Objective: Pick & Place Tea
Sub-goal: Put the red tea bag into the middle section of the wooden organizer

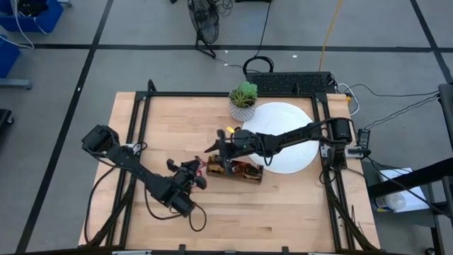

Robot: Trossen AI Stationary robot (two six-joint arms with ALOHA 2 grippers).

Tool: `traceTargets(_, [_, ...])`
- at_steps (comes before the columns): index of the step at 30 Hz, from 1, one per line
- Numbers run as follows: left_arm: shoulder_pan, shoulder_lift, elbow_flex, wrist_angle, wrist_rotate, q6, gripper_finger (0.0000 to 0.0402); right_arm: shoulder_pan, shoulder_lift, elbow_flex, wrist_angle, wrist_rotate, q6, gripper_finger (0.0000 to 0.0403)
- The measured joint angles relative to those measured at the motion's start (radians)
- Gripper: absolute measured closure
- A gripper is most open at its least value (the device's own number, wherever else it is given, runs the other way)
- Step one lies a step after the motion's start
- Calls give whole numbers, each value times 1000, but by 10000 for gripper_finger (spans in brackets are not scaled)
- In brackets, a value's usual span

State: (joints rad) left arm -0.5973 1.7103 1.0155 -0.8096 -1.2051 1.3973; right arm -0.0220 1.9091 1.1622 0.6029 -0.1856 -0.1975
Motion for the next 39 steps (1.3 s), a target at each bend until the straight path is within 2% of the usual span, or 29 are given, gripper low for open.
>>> traceTargets(7, [8, 0, 1, 102, 31, 94, 395, -13, 1, 0, 0, -154, 53, 223])
traceTargets(14, [8, 0, 1, 142, 34, 169, 397, -8, 1, 1, -98, -161, 42, 228])
traceTargets(19, [6, 0, 1, 154, 30, 159, 398, -11, -5, 1, -190, -167, 59, 225])
traceTargets(23, [6, -1, 1, 157, 27, 110, 398, -23, -6, 1, -212, -261, 96, 226])
traceTargets(26, [4, -9, 1, 161, 27, 27, 398, -24, -6, 1, -159, -346, 105, 229])
traceTargets(31, [1, -10, 2, 200, 32, 153, 399, -32, -3, 2, -37, -318, 134, 231])
traceTargets(39, [10, -10, 6, 340, 101, 285, 399, -59, 7, 2, -68, -317, 205, 232])
